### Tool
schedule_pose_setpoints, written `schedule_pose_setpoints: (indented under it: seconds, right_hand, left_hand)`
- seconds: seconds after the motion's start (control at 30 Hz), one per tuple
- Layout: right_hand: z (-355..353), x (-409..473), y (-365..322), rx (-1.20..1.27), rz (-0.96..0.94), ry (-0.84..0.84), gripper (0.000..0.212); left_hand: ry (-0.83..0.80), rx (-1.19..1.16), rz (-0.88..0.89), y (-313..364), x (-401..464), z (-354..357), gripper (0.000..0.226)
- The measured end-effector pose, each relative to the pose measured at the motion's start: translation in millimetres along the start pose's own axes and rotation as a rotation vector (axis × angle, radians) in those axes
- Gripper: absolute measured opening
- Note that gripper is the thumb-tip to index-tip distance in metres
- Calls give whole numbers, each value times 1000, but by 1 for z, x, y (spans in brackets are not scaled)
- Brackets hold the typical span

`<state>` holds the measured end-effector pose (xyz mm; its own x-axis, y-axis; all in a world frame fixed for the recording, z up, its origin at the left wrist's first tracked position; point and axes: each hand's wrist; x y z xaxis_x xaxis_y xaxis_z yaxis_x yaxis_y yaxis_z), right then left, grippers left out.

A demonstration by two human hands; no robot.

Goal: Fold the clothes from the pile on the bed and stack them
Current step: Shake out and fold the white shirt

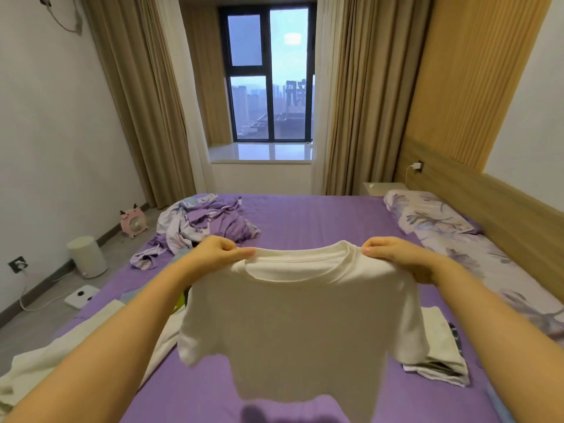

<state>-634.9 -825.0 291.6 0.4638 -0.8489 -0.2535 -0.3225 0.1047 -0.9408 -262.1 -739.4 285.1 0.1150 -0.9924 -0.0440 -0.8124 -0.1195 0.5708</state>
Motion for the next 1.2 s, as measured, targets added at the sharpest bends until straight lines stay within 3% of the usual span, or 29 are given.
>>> schedule_pose_setpoints:
  seconds: [0.07, 0.13, 0.23, 0.33, 0.47, 0.53, 0.63, 0.77, 0.93, 0.97, 1.07, 1.13, 1.2]
  right_hand:
    - [-2, 5, 5, 80, 54, -57, 20]
    - [-4, 12, 10, 157, 96, -123, 20]
    - [-5, 30, 21, 230, 145, -141, 24]
    - [1, 57, 45, 292, 208, -40, 21]
    - [17, 94, 99, 112, 286, 48, 18]
    - [29, 111, 137, 61, 360, 20, 15]
    - [48, 138, 195, -87, 426, 56, 19]
    - [69, 175, 266, -92, 415, 209, 23]
    - [83, 211, 322, -131, 374, 334, 12]
    - [84, 217, 329, -93, 363, 340, 5]
    - [83, 228, 354, -50, 417, 261, 20]
    - [84, 233, 372, -120, 470, 221, 5]
    - [84, 238, 385, -130, 453, 276, 12]
  left_hand:
    - [-197, -169, -59, -1, -2, -9, 48]
    - [-381, -330, -76, -8, 2, -17, 56]
    - [-473, -460, -90, -18, 19, -16, 52]
    - [-451, -431, -171, -27, 47, 8, 25]
    - [-370, 89, -172, -60, 93, 80, 14]
    - [-304, 222, -152, -86, 110, 126, 17]
    - [-230, 257, -229, -128, 126, 189, 22]
    - [-273, 279, -323, -179, 145, 256, 18]
    - [-254, 156, -282, -217, 186, 308, 14]
    - [-243, 131, -268, -223, 194, 317, 15]
    - [-213, 108, -231, -238, 215, 338, 18]
    - [-197, 97, -241, -248, 225, 350, 17]
    - [-178, 94, -273, -254, 235, 360, 15]
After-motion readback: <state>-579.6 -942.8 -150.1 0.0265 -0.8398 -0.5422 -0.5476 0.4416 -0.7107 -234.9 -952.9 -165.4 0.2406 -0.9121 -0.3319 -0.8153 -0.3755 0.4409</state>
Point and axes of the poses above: each hand's wrist, its own x-axis towards the middle knuckle, its own z-axis out of the palm, y = z × x, and after that the axes turned 15 degrees about x, right-handed
